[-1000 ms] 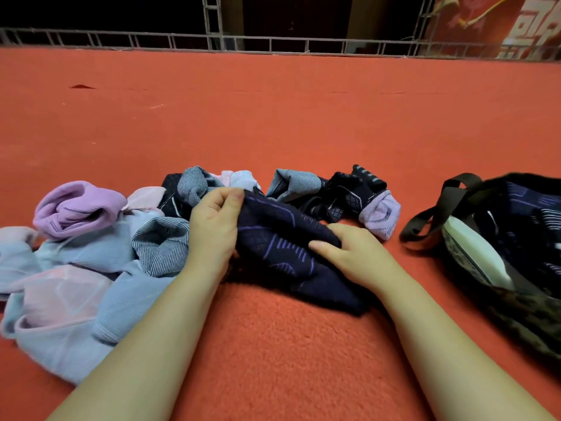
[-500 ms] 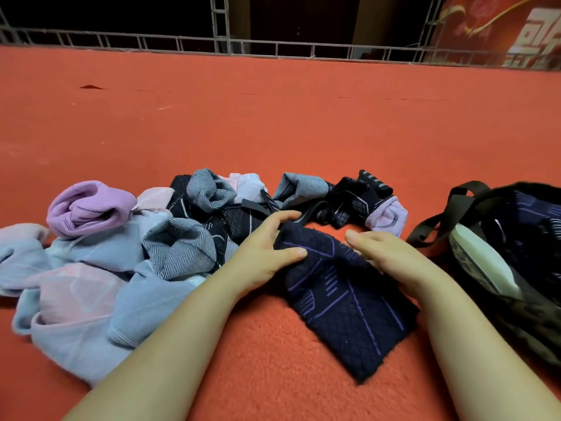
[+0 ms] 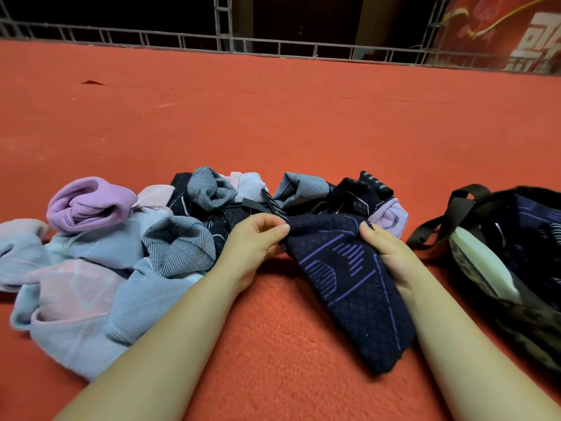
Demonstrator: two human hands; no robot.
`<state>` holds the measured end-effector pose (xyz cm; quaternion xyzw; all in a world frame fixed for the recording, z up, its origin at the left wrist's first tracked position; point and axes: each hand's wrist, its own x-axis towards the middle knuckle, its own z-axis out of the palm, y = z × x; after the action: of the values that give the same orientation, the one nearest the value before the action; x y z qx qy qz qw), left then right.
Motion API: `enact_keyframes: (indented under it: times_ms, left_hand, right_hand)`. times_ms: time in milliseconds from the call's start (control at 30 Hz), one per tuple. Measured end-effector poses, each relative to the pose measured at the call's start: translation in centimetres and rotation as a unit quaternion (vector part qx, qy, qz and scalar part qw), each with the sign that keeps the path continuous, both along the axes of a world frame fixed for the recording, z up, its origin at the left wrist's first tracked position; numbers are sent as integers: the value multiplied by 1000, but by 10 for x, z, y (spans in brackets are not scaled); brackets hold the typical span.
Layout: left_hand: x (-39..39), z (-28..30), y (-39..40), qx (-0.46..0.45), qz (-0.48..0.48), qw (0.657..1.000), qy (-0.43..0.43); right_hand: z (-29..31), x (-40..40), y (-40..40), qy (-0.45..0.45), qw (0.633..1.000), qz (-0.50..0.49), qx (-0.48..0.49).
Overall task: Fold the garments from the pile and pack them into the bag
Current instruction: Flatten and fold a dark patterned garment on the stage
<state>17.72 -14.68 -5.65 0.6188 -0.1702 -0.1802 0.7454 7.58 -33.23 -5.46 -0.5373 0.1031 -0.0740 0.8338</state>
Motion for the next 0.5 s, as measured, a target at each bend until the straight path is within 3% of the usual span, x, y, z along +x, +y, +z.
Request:
enact_keyframes:
  times_ms: [200, 267, 400, 500]
  left_hand:
    - [5, 14, 9, -175, -12, 980, 94]
    - [5, 14, 9, -166, -12, 983, 76]
    - [4, 7, 6, -98, 20, 994, -43]
    - [6, 4, 5, -50, 52, 994, -84]
  right_hand:
    - [-5, 1, -5, 34, 984, 80, -155]
    - [-5, -1, -9, 40, 977, 140, -153]
    - [-5, -5, -10, 41, 952, 275, -123]
    - [-8, -2, -7, 39, 972, 200, -121]
